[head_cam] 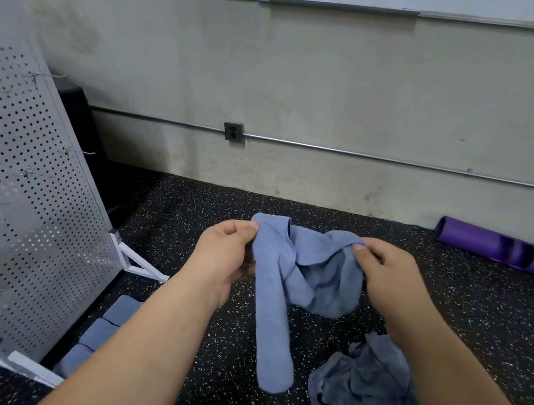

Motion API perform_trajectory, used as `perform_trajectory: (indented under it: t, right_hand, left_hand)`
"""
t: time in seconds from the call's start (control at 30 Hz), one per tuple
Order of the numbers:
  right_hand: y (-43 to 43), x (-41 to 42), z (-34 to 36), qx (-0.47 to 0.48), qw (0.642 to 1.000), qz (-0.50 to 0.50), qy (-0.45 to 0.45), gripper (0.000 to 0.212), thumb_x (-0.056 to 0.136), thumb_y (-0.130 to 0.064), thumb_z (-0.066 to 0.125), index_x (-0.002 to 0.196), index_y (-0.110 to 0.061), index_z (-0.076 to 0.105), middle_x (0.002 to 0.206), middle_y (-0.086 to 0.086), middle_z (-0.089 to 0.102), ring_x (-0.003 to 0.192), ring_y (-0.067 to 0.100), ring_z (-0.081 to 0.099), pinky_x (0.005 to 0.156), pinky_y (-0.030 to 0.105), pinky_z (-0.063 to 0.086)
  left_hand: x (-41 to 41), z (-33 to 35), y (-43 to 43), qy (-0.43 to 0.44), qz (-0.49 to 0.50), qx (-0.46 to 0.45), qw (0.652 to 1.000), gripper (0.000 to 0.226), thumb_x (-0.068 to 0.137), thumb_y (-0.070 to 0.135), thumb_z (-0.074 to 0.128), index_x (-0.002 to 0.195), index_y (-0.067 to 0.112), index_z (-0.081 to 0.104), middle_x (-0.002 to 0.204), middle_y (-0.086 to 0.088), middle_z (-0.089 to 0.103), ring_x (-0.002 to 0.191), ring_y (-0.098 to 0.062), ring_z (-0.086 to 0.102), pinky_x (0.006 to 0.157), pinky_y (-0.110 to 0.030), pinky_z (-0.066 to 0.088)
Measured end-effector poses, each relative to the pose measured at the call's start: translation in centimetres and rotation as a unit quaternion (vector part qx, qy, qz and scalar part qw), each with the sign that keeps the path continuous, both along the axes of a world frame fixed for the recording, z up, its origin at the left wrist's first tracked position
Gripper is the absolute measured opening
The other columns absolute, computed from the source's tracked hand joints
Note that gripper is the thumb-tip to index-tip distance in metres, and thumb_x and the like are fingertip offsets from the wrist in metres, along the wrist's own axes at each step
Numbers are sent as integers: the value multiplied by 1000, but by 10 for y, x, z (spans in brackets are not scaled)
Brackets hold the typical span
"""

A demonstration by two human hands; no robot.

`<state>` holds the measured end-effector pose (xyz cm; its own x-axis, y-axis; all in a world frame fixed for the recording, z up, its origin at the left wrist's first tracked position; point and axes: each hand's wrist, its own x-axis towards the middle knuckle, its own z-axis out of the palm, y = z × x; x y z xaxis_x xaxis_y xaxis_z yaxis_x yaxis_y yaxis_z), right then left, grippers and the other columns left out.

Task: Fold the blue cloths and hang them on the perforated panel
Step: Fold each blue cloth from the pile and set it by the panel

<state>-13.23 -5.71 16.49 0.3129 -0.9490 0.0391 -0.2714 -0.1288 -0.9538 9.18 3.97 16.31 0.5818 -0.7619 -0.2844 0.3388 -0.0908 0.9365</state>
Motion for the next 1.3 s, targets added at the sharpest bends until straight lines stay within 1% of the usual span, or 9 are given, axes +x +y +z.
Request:
perform_trajectory:
  t: [0.17,0.37,0.63,0.7,0.8,0.87,1.0,1.1,1.3]
  right_hand:
    - [21,20,-11,19,998,63,18,10,103,-19,69,106,-28,73,82,-4,80,73,11,74,68,36,64]
    - [25,26,-16,-87,988,113,61,16,103,-26,68,103,-43,69,67,-5,64,61,8,51,61,32,48]
    - [33,30,-19,-128,983,81,106,24,95,-35,78,76,-22,71,66,-4,64,54,3,45,57,24,44]
    - [30,28,-14,-136,983,51,112,25,96,-35,76,76,-21,73,66,-5,65,54,3,47,57,26,45]
    - [23,23,-13,-136,984,7,118,28,96,-38,75,73,-21,74,65,-6,67,57,5,52,57,29,46]
    - [18,23,-16,-124,988,-14,94,32,96,-38,77,71,-18,73,64,-1,68,59,10,54,58,32,46]
    - [18,26,-13,-61,998,-20,0,30,98,-31,77,69,-19,77,60,-5,67,57,4,53,58,27,44]
    - [20,22,-7,-27,998,4,-53,28,100,-25,75,74,-15,79,64,-5,70,58,0,58,55,16,46]
    - [13,13,-4,-4,996,21,-83,27,101,-26,73,81,-9,79,79,17,70,72,10,56,73,34,49]
  left_hand:
    - [-10,3,-2,1,-2,-10,1000,17,107,19,62,94,20,72,90,-7,74,81,-24,64,75,-40,53]
    - [-13,12,-1,62,-29,-44,997,17,109,17,59,94,18,68,87,-7,73,72,-20,66,56,-30,58]
    - [-15,5,-1,14,-26,-12,999,6,104,22,69,100,18,69,87,-5,74,74,-19,66,58,-32,58]
    - [-14,-1,-1,-105,11,11,994,10,100,27,74,101,19,68,93,-4,74,74,-16,67,61,-33,58]
    - [-21,-6,5,-433,-12,36,901,8,96,35,74,94,30,68,89,8,71,77,-5,64,72,-23,51]
    - [-37,-6,10,-483,-109,10,869,6,96,35,74,95,31,71,88,13,71,82,-3,65,74,-14,47]
    - [-62,-23,11,-459,-162,22,873,24,91,43,79,106,34,62,98,15,69,90,-2,66,82,-23,53]
    - [-60,-27,5,-399,-130,5,907,11,93,30,80,94,28,68,88,10,74,79,-5,69,79,-30,59]
    - [-45,-28,-4,-338,-133,-43,931,13,97,14,74,88,23,71,84,8,70,77,-7,63,80,-29,54]
